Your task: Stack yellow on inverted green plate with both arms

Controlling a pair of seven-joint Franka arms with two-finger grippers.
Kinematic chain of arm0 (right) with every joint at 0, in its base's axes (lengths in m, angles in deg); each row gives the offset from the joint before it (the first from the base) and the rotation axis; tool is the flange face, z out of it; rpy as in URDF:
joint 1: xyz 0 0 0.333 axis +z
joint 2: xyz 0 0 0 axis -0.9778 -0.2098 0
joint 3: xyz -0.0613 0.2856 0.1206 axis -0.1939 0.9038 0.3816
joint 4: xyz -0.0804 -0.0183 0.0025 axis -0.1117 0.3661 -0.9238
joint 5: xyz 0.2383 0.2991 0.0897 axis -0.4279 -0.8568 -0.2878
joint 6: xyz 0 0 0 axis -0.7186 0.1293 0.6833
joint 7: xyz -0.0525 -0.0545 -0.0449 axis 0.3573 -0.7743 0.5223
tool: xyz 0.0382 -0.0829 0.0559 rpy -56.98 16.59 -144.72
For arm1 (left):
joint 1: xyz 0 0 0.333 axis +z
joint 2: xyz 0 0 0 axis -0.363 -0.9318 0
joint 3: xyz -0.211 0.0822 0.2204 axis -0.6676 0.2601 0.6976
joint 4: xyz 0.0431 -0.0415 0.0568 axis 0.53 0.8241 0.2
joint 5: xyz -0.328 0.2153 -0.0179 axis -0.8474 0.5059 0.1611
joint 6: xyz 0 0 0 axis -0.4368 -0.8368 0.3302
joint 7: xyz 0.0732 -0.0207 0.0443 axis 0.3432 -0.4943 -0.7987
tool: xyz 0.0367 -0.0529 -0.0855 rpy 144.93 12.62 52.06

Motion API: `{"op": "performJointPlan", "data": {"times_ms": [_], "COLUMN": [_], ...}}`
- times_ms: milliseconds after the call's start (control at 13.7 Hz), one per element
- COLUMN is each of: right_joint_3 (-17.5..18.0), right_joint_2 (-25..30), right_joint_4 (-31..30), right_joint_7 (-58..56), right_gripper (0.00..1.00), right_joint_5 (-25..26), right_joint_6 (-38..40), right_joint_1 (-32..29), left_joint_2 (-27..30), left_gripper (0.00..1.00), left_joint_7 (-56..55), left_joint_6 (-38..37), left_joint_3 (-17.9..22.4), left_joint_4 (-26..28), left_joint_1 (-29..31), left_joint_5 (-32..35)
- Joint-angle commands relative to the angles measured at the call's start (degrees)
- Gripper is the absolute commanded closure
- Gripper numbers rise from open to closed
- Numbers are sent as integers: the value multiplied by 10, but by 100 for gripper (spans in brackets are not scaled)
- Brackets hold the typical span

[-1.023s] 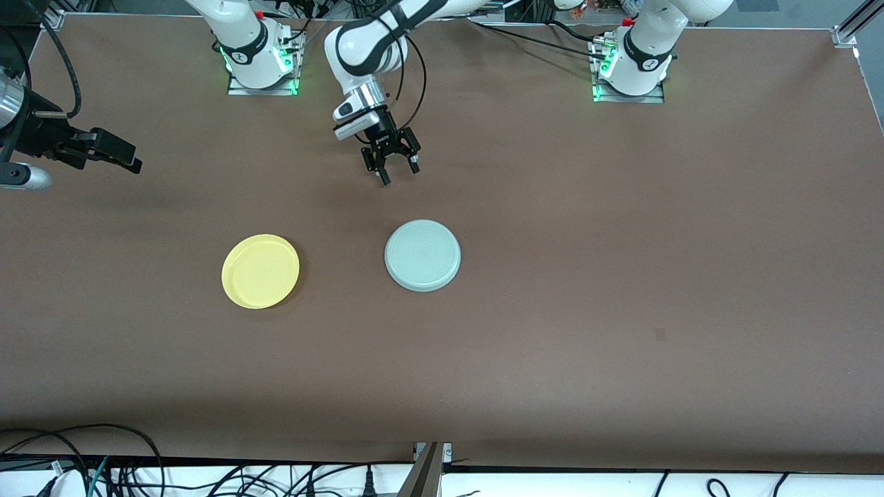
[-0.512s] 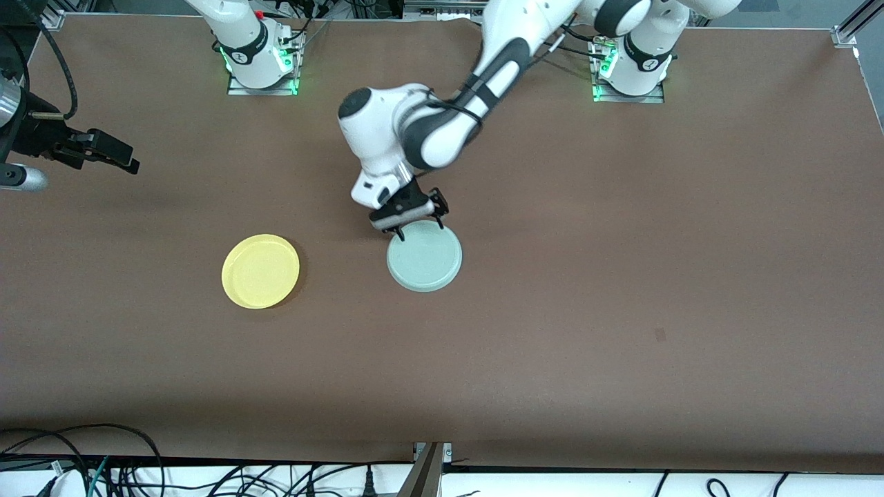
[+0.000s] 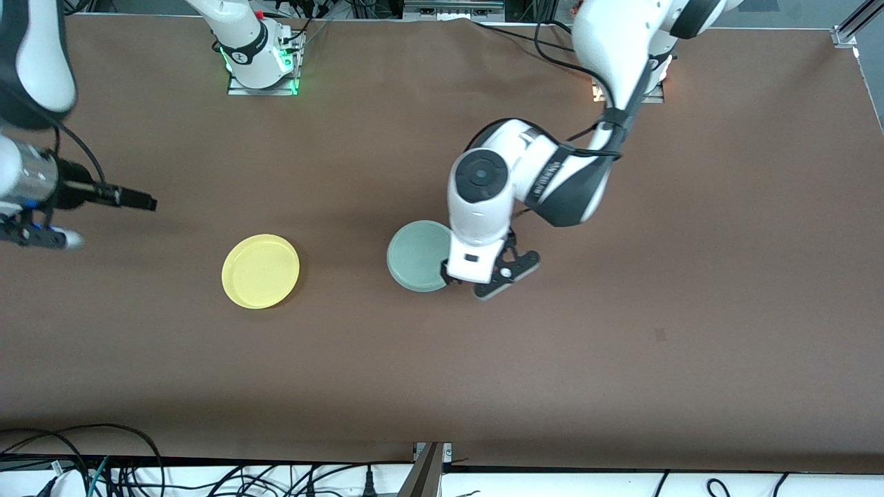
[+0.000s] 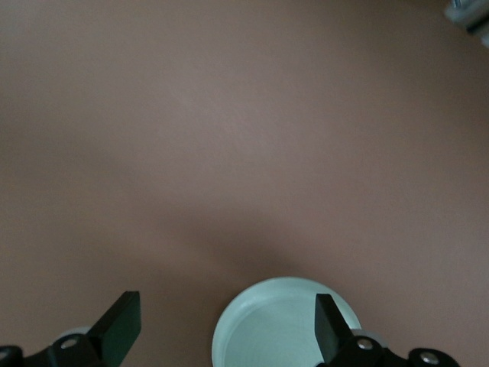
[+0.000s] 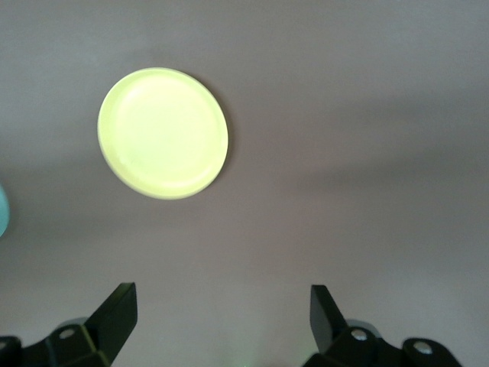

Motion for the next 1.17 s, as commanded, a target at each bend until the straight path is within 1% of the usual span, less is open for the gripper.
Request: {"op": "performJointPlan", "data": {"times_ms": [0, 219, 292, 438, 512, 585, 658, 731, 877, 950, 1023, 1096], "right_joint_3": [5, 5, 5, 8, 9, 11, 12, 13, 20, 21, 22, 22], "right_joint_2": [-32, -52, -67, -102, -116, -127, -132, -138, -140, -140, -140, -143], "right_joint_4": [-58, -166, -185, -204, -218, -240, -261, -279, -285, -285, -285, -284], "right_joint_7": [8, 7, 7, 1, 0, -1, -2, -3, -4, -4, -4, -4], "right_gripper": [0, 0, 0, 2, 7, 17, 18, 22, 34, 42, 50, 70], "right_joint_5": [-9, -10, -11, -11, -11, -10, -10, -10, -10, -10, -10, -10], "right_joint_6": [-109, -308, -359, -430, -469, -510, -558, -593, -610, -610, -610, -610], "right_joint_1": [-8, -9, -9, -9, -9, -9, -9, -9, -9, -9, -9, -9], "left_joint_2": [48, 90, 106, 128, 146, 166, 188, 223, 282, 317, 360, 406], "left_gripper": [0, 0, 0, 0, 0, 0, 0, 0, 0, 0, 0, 0], "left_joint_7": [60, 169, 221, 336, 391, 440, 491, 554, 650, 673, 684, 693], "left_joint_6": [-69, -133, -151, -184, -190, -194, -194, -193, -190, -184, -165, -141], "left_joint_3": [-5, -6, -5, 2, 7, 15, 17, 19, 43, 54, 64, 76], "left_joint_4": [11, 11, 14, 14, 19, 23, 45, 83, 149, 188, 243, 302], "left_joint_1": [27, 91, 110, 140, 151, 167, 190, 209, 217, 216, 217, 217], "left_joint_5": [-21, -55, -63, -61, -57, -56, -55, -54, -19, -14, -13, -14]}}
